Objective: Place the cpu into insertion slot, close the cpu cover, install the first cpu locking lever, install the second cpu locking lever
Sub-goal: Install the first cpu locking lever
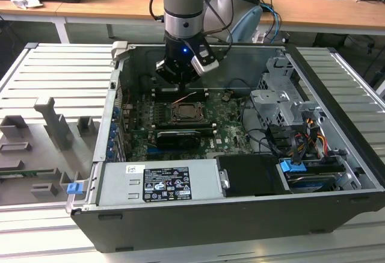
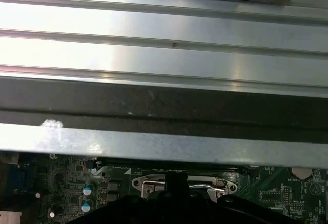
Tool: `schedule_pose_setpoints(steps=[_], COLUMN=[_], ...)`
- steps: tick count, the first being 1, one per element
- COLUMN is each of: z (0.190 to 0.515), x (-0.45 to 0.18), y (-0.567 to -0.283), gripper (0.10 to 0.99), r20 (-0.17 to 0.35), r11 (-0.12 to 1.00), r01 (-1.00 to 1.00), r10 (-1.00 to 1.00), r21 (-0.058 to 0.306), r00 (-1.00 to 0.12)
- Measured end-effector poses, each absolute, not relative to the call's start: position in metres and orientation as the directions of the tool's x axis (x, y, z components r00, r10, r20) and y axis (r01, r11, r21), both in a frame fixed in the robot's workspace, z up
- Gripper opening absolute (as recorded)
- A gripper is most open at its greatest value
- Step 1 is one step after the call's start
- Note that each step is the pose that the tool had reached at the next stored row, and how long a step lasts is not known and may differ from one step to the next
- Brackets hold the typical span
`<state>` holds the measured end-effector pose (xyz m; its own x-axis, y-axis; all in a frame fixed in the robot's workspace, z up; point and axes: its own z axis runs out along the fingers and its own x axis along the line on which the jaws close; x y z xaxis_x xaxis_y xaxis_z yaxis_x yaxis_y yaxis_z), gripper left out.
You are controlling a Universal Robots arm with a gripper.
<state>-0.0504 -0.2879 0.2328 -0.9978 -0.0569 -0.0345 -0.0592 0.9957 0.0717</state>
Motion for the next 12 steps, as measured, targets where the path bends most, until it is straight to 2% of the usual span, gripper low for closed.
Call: schedule_pose_setpoints(steps=[12], z=[0.223], x=[-0.034], y=[-0.281], gripper=[0.106], r20=[-0.035], r11=[0.995], r01=[-0.06], r10=[-0.058], r21=[0.074], r00=[-0.998])
